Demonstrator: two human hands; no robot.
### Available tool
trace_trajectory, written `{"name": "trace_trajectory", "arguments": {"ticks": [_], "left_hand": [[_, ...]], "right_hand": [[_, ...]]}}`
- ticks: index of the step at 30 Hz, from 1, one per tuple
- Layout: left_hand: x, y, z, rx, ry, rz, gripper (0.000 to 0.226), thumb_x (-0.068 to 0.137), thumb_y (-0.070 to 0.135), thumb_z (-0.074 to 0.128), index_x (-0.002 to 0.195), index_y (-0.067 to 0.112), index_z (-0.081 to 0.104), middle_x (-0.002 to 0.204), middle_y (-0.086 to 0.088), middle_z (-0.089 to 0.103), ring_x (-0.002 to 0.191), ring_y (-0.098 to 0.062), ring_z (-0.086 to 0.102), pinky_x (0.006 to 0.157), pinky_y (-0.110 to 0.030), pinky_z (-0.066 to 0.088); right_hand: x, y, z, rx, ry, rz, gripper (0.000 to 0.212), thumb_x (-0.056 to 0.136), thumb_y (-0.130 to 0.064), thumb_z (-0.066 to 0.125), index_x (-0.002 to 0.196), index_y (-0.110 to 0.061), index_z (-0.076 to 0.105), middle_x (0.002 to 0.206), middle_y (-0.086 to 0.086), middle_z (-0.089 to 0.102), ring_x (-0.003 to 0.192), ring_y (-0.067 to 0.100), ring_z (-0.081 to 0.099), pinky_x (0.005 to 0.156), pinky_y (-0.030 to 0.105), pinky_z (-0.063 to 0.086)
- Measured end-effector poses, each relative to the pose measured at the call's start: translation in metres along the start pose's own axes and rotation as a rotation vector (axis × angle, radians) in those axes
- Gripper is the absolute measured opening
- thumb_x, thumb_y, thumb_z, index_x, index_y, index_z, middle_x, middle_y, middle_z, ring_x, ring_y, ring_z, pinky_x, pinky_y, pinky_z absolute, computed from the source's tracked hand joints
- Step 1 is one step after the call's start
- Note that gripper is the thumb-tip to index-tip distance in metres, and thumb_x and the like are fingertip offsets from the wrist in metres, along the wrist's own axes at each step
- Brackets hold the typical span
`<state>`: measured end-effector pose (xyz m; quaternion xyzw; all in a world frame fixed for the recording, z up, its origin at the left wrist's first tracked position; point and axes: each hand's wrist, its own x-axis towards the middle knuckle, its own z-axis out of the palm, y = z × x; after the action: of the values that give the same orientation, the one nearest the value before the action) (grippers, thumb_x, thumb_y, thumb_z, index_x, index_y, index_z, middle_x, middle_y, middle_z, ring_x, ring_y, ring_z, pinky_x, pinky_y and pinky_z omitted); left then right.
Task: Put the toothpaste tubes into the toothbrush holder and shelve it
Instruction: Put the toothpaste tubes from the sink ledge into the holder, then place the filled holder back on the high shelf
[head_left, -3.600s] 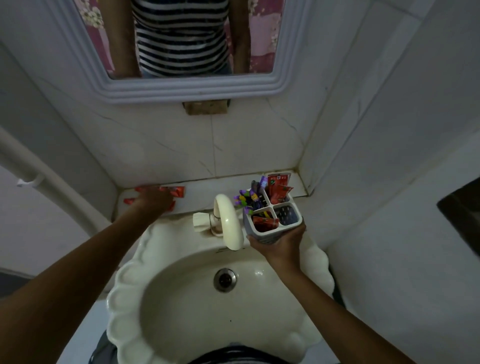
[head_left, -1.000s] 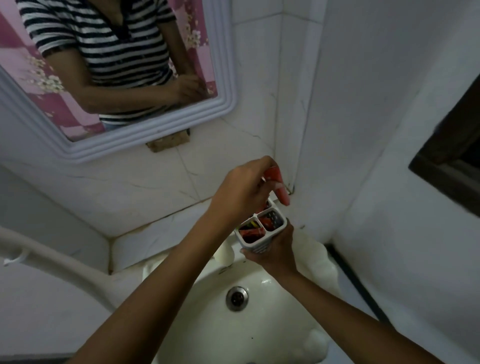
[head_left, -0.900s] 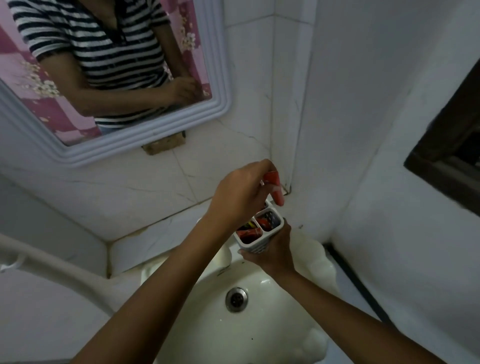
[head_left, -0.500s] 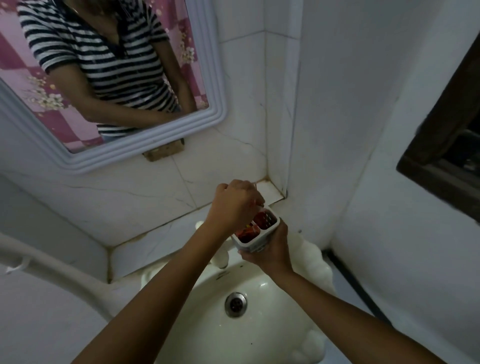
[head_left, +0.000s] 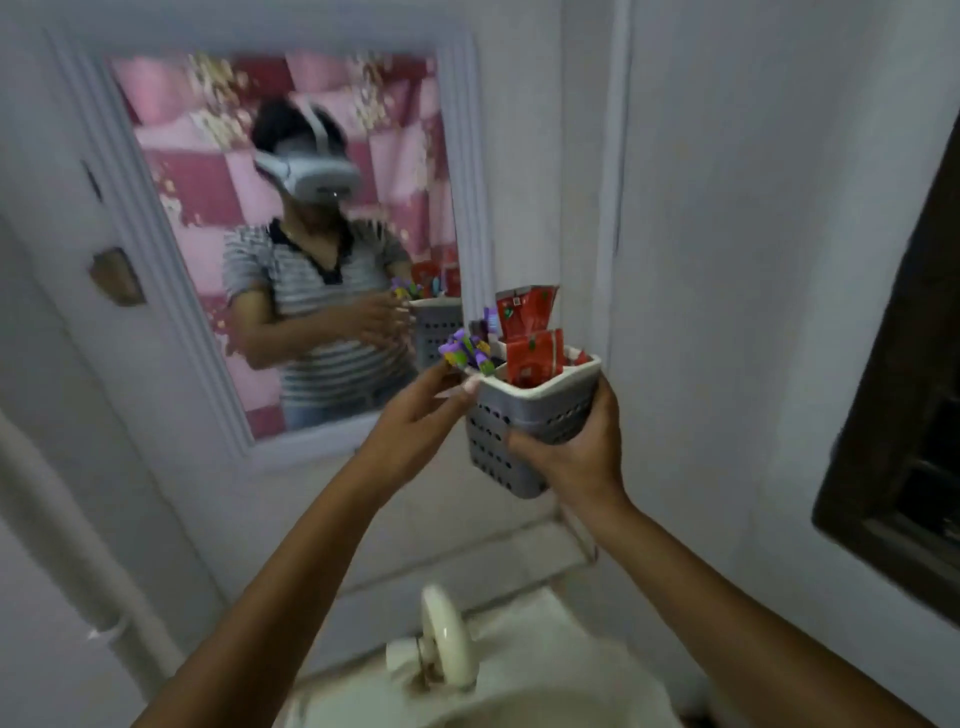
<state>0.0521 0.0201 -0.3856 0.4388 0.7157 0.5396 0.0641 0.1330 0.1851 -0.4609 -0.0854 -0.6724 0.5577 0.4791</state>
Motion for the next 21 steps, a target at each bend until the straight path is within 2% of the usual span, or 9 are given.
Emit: {"name": "trace_trajectory", "arguments": {"ticks": [3,5,7,8,10,11,16,19,21], "left_hand": [[0.032,0.075,-0.038,-0.085,-0.013,0.18,0.054,0.09,0.041,0.062,0.141,0.03,0.047,0.137,0.009,0.059,0.125,-0.007,0.057,0.104,-0.034,0.048],[0.051,0.129,-0.066,0.037,0.064,0.269,0.069,0.081,0.056,0.065,0.143,0.035,0.042,0.138,0.009,0.057,0.116,-0.001,0.062,0.098,-0.036,0.054],[0.071,0.181,-0.094,0.454,0.243,0.392,0.084,0.075,0.073,0.056,0.147,0.035,0.034,0.147,0.006,0.047,0.125,-0.005,0.055,0.102,-0.039,0.051],[0.08,0.206,-0.108,0.727,0.357,0.468,0.086,0.076,0.074,0.051,0.149,0.033,0.031,0.151,0.004,0.042,0.133,-0.011,0.047,0.107,-0.041,0.045],[0.1,0.249,-0.133,1.186,0.59,0.598,0.081,0.084,0.063,0.051,0.151,0.025,0.029,0.157,0.001,0.034,0.142,-0.02,0.036,0.112,-0.043,0.035],[0.111,0.265,-0.145,1.315,0.662,0.629,0.079,0.086,0.058,0.052,0.151,0.021,0.028,0.159,0.0,0.03,0.144,-0.022,0.032,0.113,-0.044,0.032],[0.163,0.302,-0.195,1.609,0.706,0.395,0.088,0.089,0.062,0.043,0.155,0.015,0.01,0.165,-0.004,0.004,0.152,-0.023,0.006,0.122,-0.048,0.013],[0.18,0.3,-0.212,1.634,0.652,0.283,0.092,0.089,0.064,0.041,0.155,0.014,0.001,0.165,-0.004,-0.002,0.152,-0.023,0.002,0.123,-0.048,0.01],[0.185,0.291,-0.216,1.605,0.645,0.282,0.093,0.089,0.061,0.045,0.155,0.016,-0.003,0.165,-0.004,-0.001,0.152,-0.023,0.002,0.123,-0.047,0.008]], "right_hand": [[0.072,-0.079,0.001,0.07,0.039,-0.152,0.1,0.046,-0.048,0.092,0.137,-0.037,0.052,0.133,-0.008,0.064,0.121,0.006,0.065,0.092,0.025,0.058],[0.121,-0.135,0.002,0.101,0.068,-0.211,0.086,0.044,-0.052,0.089,0.123,-0.043,0.056,0.124,-0.005,0.069,0.109,0.009,0.071,0.086,0.033,0.063],[0.169,-0.194,0.004,0.126,0.106,-0.257,0.08,0.04,-0.055,0.084,0.115,-0.038,0.061,0.114,-0.005,0.073,0.099,0.013,0.074,0.084,0.042,0.064],[0.192,-0.223,0.004,0.14,0.129,-0.281,0.086,0.038,-0.057,0.083,0.117,-0.03,0.063,0.113,-0.003,0.074,0.098,0.017,0.074,0.085,0.044,0.064],[0.233,-0.277,0.003,0.156,0.177,-0.306,0.101,0.037,-0.058,0.084,0.129,-0.019,0.063,0.118,0.001,0.073,0.102,0.022,0.073,0.087,0.045,0.063],[0.251,-0.302,0.002,0.168,0.183,-0.304,0.104,0.04,-0.056,0.087,0.133,-0.018,0.061,0.121,0.002,0.071,0.104,0.024,0.073,0.088,0.047,0.063],[0.317,-0.401,0.007,0.163,0.207,-0.305,0.11,0.034,-0.063,0.085,0.133,-0.022,0.057,0.125,0.004,0.067,0.107,0.028,0.071,0.085,0.051,0.064],[0.343,-0.436,0.019,0.121,0.238,-0.315,0.113,0.034,-0.066,0.082,0.133,-0.02,0.052,0.129,0.007,0.06,0.116,0.031,0.064,0.089,0.05,0.062],[0.358,-0.446,0.029,0.076,0.265,-0.314,0.112,0.038,-0.065,0.082,0.136,-0.019,0.049,0.132,0.008,0.056,0.122,0.031,0.059,0.091,0.048,0.061]]}}
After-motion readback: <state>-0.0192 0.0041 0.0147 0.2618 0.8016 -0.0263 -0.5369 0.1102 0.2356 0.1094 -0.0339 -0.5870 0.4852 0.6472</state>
